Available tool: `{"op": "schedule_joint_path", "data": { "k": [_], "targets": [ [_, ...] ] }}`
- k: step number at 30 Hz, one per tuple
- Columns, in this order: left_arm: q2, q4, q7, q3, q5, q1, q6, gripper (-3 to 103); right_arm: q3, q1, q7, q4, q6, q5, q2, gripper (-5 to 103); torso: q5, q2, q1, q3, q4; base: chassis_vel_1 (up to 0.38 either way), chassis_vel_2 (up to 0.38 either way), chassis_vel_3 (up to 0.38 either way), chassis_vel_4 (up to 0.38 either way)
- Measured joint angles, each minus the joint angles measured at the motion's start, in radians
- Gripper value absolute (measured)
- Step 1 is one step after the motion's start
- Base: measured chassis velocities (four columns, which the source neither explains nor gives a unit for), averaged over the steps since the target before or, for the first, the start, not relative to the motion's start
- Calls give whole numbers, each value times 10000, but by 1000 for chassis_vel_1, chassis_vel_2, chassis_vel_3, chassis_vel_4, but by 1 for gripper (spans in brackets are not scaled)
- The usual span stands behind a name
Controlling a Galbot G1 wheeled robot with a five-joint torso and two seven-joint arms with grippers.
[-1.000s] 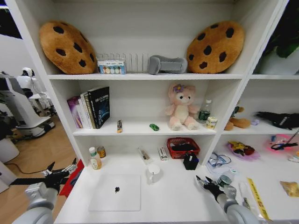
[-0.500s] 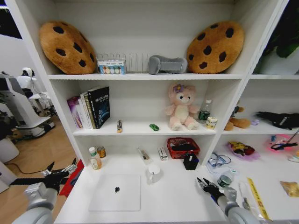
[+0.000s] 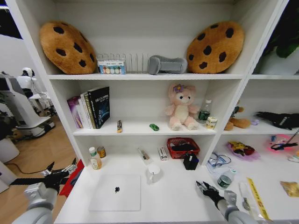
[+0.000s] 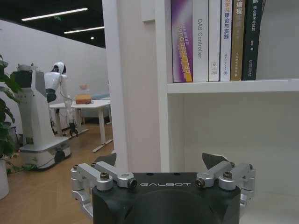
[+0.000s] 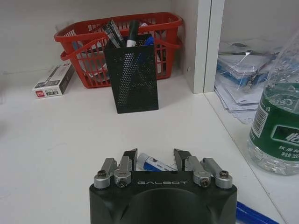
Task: Organize the objects on the table.
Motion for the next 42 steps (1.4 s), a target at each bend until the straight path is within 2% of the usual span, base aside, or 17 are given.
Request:
{"op": "schedule_joint_path", "data": {
  "k": [1, 2, 11, 13, 18, 25, 29, 31, 32, 34, 35, 37, 38, 40, 41, 42],
  "targets": [
    [-1, 0, 0, -1, 0, 8, -2, 100, 12, 9, 6, -40, 0, 12, -3, 47, 0, 0, 0, 0, 1, 0, 0, 0, 0],
    [0, 0, 0, -4, 0, 10, -2, 100, 49, -13, 9, -62, 0, 22, -20, 41, 0, 0, 0, 0, 2, 0, 0, 0, 0],
    [-18, 50, -4, 21, 5, -23, -3, 100, 301, -281, 12, 159, 161, -263, 46, 37, 0, 0, 0, 0, 0, 0, 0, 0, 0],
    [-21, 49, -4, 23, 6, -23, -2, 100, 309, -269, 23, 188, 206, -370, 68, 42, 0, 0, -1, 0, 0, 0, 0, 0, 0],
    [-20, 45, -4, -3, 0, -2, -4, 100, 379, -149, 63, 294, 288, -411, 43, 46, 0, 0, -1, 0, 1, 0, 0, 0, 0],
    [-6, 45, -4, -12, -23, -48, -7, 100, 623, -522, 133, 785, 74, -19, -98, 47, 1, 0, 0, 0, 0, 0, 0, 0, 0],
    [0, 47, -4, -15, -33, -64, -13, 100, 1050, -1068, -527, 1042, 47, 133, -466, 50, 0, 1, -1, 0, -2, 0, 0, 0, 0],
    [-20, 94, -1, -26, -15, -24, -38, 100, 1558, -1418, -1252, 1112, 51, 196, -848, 47, 0, 0, -1, 0, 1, 0, 0, 0, 0],
    [-20, 94, -1, -26, -15, -24, -38, 100, 1558, -1418, -1252, 1112, 51, 196, -848, 47, 0, 0, -1, 0, 1, 0, 0, 0, 0],
    [-37, 132, 9, -25, 4, -48, -56, 100, 2053, -1579, -2052, 1095, 46, 229, -1032, 44, 0, 0, -1, 0, 4, 0, 0, 0, 0],
    [-37, 132, 9, -25, 4, -48, -56, 100, 2053, -1579, -2052, 1095, 46, 229, -1032, 44, 0, 0, -1, 0, 4, 0, 0, 0, 0],
    [-32, 175, 17, 23, 7, -199, -60, 100, 2546, -1841, -3168, 998, 30, 193, -1252, 44, 2, 0, -1, 0, 1, 0, 0, 0, 0],
    [-32, 175, 17, 23, 7, -199, -60, 100, 2546, -1841, -3168, 998, 30, 193, -1252, 44, 2, 0, -1, 0, 1, 0, 0, 0, 0],
    [-47, 225, 28, 77, -10, -413, -65, 100, 3218, -2080, -4960, 691, -37, -42, -1526, 43, -1, 0, -1, 0, -3, 0, 0, 0, 0],
    [-47, 225, 28, 77, -10, -413, -65, 100, 3218, -2080, -4960, 691, -37, -42, -1526, 43, -1, 0, -1, 0, -3, 0, 0, 0, 0],
    [-79, 253, 50, 104, -11, -482, -81, 100, 3486, -2165, -5685, 540, -109, -112, -1634, 43, 2, 0, -1, 0, -2, 0, 0, 0, 0]
  ]
}}
